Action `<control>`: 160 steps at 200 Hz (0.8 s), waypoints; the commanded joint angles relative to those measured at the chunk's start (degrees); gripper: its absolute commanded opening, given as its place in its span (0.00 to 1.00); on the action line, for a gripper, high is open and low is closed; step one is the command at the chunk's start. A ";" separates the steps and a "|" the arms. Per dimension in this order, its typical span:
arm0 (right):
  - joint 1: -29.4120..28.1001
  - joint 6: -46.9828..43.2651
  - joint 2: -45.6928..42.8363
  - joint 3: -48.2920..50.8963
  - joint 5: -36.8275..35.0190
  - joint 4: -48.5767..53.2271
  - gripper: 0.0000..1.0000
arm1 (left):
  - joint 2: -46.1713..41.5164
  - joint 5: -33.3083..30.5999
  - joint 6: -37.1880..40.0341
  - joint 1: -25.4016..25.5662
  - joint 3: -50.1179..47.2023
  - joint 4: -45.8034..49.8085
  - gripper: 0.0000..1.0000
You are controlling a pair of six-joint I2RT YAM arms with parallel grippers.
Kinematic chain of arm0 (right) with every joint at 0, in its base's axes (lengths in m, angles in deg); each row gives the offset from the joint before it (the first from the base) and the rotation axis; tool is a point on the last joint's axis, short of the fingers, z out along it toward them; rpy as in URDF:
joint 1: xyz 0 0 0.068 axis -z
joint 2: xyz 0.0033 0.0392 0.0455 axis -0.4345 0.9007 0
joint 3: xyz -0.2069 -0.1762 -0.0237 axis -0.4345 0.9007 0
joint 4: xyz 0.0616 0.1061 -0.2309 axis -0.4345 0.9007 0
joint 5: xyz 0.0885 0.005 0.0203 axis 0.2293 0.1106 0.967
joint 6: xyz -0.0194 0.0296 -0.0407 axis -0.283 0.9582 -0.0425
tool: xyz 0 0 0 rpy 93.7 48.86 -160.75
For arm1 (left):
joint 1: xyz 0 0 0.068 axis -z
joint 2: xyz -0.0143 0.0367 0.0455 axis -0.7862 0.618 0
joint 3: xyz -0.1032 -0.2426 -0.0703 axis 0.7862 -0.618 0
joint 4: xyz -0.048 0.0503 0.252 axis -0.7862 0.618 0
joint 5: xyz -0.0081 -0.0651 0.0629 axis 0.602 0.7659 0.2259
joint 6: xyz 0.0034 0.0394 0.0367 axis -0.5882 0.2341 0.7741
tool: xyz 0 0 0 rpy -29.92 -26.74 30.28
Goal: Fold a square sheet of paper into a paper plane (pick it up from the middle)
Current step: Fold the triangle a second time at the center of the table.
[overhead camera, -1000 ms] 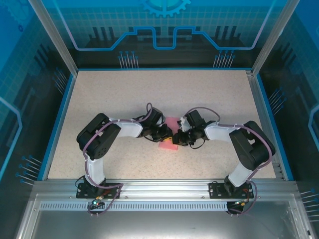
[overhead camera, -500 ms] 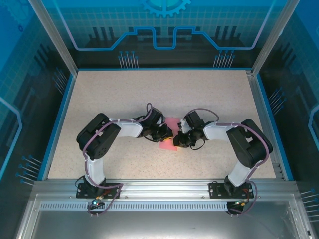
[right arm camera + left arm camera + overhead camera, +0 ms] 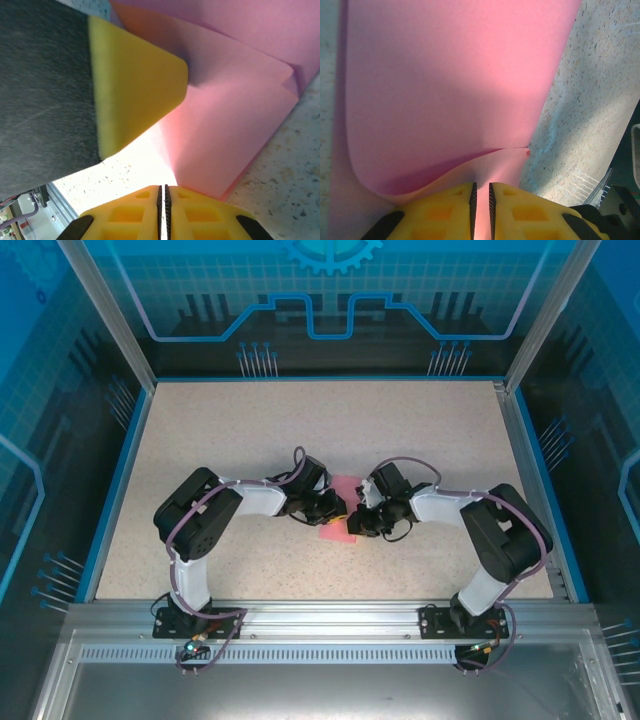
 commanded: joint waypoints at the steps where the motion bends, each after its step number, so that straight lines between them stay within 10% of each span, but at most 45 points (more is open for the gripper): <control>1: -0.87 -0.73 1.58 0.42 -1.12 3.12 0.13 | 0.92 -2.08 1.16 0.49 -1.42 2.16 0.18; 160: -0.40 -3.50 -0.11 6.98 -0.68 7.64 0.13 | 0.92 -3.65 0.55 0.47 -1.93 2.58 0.17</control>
